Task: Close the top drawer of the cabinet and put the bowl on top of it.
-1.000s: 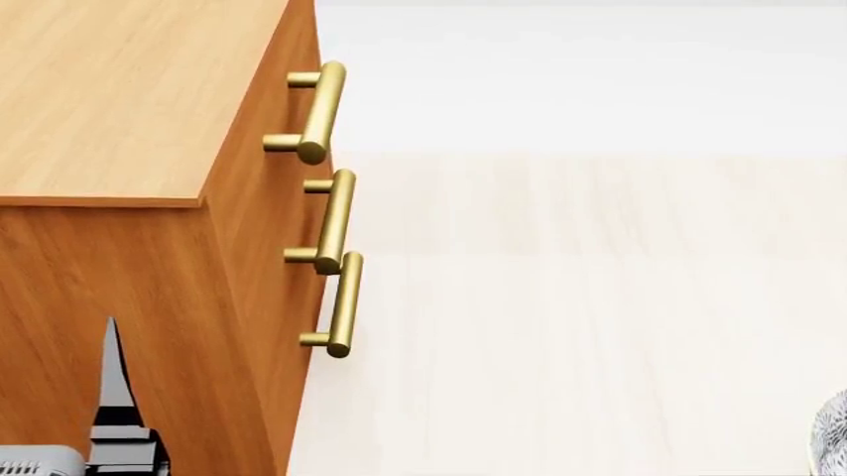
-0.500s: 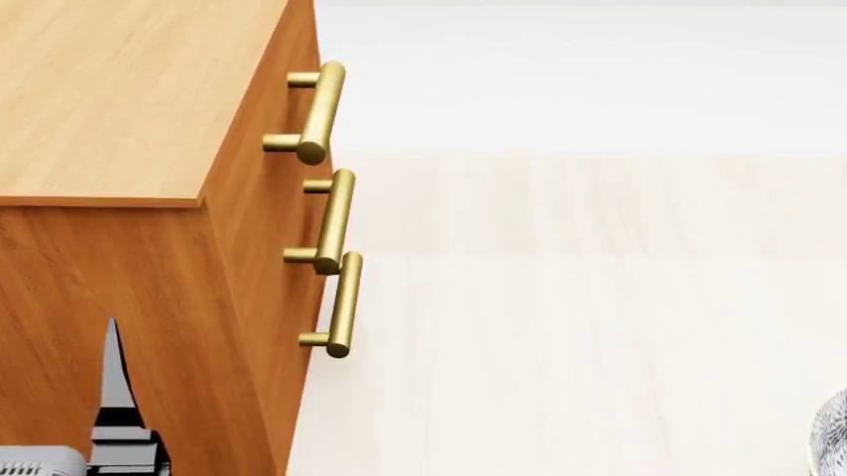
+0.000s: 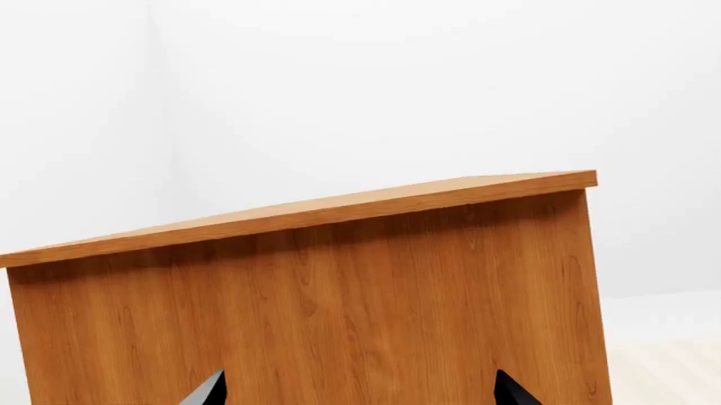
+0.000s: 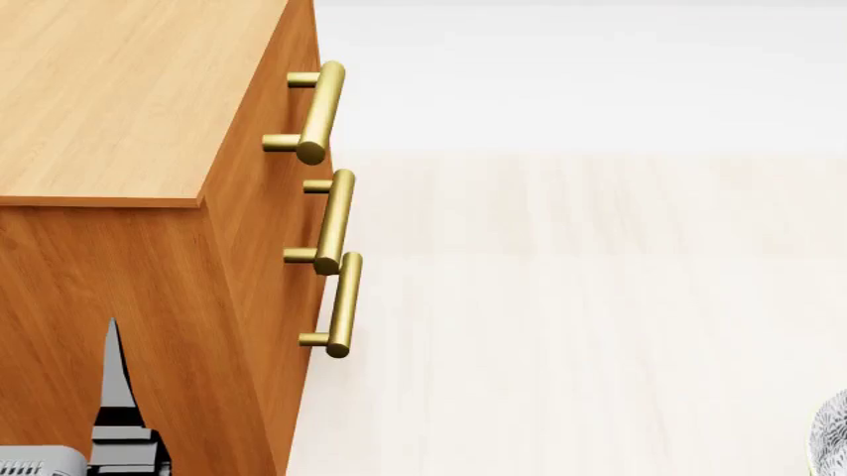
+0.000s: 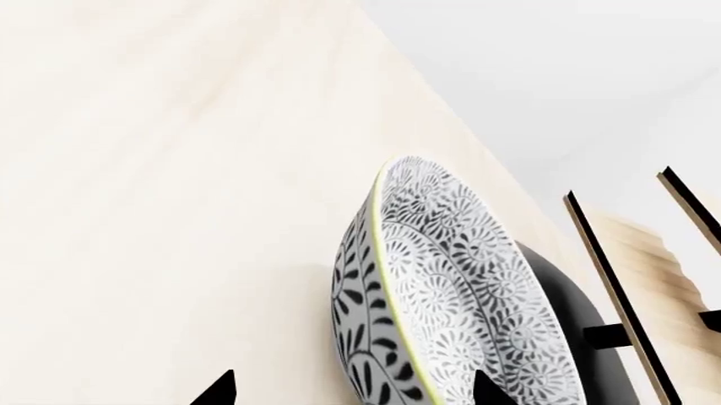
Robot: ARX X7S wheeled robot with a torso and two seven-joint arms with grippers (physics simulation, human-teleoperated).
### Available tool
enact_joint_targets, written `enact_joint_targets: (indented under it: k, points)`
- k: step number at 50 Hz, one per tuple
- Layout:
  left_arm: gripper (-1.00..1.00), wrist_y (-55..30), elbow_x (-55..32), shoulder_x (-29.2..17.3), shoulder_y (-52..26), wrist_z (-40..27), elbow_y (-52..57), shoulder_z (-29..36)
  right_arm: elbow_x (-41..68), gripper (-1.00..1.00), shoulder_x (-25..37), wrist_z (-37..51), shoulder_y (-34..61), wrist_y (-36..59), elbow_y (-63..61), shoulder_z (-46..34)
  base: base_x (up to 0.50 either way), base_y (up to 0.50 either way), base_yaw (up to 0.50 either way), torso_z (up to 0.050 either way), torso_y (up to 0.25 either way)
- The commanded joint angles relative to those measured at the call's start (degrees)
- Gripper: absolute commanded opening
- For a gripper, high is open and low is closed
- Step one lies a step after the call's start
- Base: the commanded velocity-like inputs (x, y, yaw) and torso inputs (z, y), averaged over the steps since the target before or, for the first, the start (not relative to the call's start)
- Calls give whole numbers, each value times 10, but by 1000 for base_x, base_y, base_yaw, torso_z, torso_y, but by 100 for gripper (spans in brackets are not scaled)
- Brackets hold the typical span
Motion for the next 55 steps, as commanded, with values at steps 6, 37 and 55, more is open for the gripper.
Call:
enact_joint_targets:
  k: [6,37,55]
  points:
    - [100,-1,-1,-1,-1,-3,0,2,7,100,-2,-3,11,-3,10,-11,0,0,0,0,0]
    - [100,9,-5,0,-7,-3,-13,7,11,100,16,-9,0,30,-23,14,0,0,0,0,0]
    - [100,11,-3,2,-15,-4,-31,13,4,100,-9,-13,62,-14,67,-38,0,0,0,0,0]
